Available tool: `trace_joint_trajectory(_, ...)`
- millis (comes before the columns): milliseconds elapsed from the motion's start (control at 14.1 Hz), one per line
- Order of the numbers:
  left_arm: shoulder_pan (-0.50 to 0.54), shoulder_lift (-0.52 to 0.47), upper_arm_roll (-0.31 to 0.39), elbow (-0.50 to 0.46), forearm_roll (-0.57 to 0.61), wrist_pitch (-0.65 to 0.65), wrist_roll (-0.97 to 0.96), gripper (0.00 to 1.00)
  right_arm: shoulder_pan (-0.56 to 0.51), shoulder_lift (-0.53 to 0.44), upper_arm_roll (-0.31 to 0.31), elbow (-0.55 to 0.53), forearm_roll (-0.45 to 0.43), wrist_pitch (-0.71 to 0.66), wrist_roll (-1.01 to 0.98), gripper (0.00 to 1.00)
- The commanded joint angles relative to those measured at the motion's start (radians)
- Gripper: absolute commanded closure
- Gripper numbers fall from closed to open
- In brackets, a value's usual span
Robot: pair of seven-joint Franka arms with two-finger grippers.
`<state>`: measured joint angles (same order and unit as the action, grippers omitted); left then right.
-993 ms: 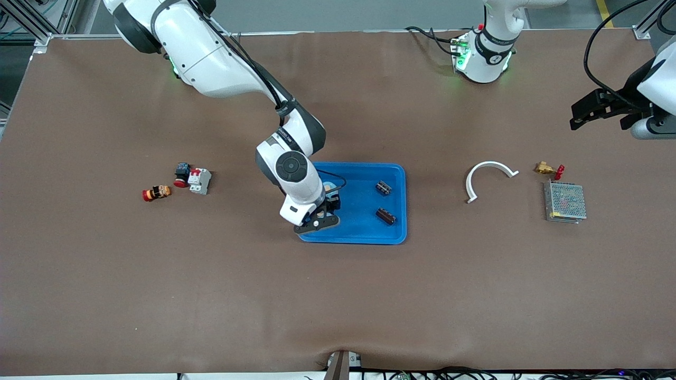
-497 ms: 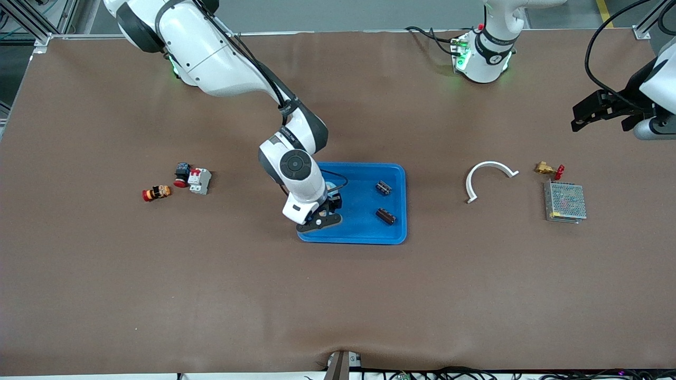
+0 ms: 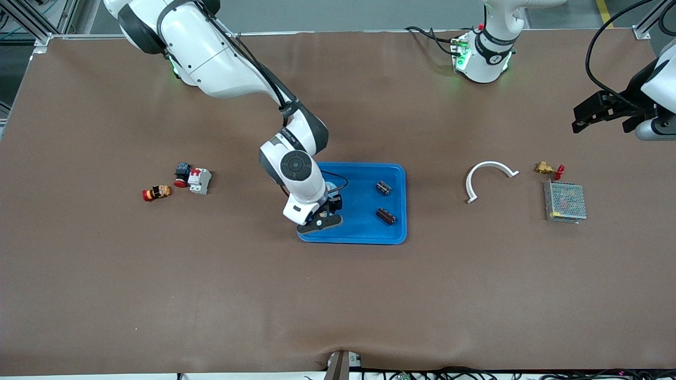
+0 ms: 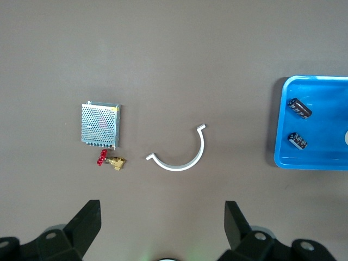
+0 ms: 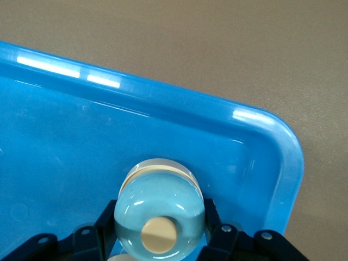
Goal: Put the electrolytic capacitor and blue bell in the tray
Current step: 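Lower the bell beside the first bell and open the right gripper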
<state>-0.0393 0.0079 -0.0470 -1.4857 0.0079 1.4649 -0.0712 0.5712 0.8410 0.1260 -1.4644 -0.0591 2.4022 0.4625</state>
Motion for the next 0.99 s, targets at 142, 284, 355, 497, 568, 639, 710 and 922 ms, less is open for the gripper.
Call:
trace_joint_trajectory(142, -0.011, 0.029, 0.001, 0.045, -0.005, -0.001, 0.008, 0.00, 0.013, 0.013, -0.011, 0.027, -0.021, 0.000, 0.024, 0.00)
trace_joint_trajectory(284, -0.011, 0.029, 0.001, 0.045, -0.005, -0.001, 0.007, 0.00, 0.010, 0.007, -0.011, 0.027, -0.019, -0.003, 0.021, 0.00)
trace_joint_trajectory(355, -0.011, 0.029, 0.001, 0.045, -0.005, -0.001, 0.007, 0.00, 0.004, -0.003, -0.009, 0.027, -0.018, -0.011, 0.019, 0.00)
trace_joint_trajectory(497, -0.014, 0.029, 0.001, 0.045, -0.002, -0.001, 0.007, 0.00, -0.007, -0.043, -0.009, 0.021, -0.016, -0.035, 0.013, 0.00)
trace_joint_trajectory(568, -0.011, 0.029, 0.001, 0.045, -0.003, -0.001, 0.011, 0.00, -0.011, -0.078, -0.008, 0.024, -0.015, -0.096, 0.012, 0.00)
trace_joint_trajectory(639, -0.011, 0.029, 0.001, 0.045, -0.003, -0.001, 0.011, 0.00, -0.011, -0.111, -0.008, 0.027, -0.013, -0.162, 0.012, 0.00)
trace_joint_trajectory(710, -0.008, 0.029, 0.001, 0.045, -0.003, -0.001, 0.014, 0.00, -0.013, -0.159, -0.008, 0.024, -0.013, -0.219, 0.012, 0.00)
trace_joint_trajectory(922, -0.008, 0.029, 0.001, 0.045, -0.003, -0.001, 0.014, 0.00, -0.042, -0.327, -0.006, 0.021, -0.004, -0.490, 0.010, 0.00)
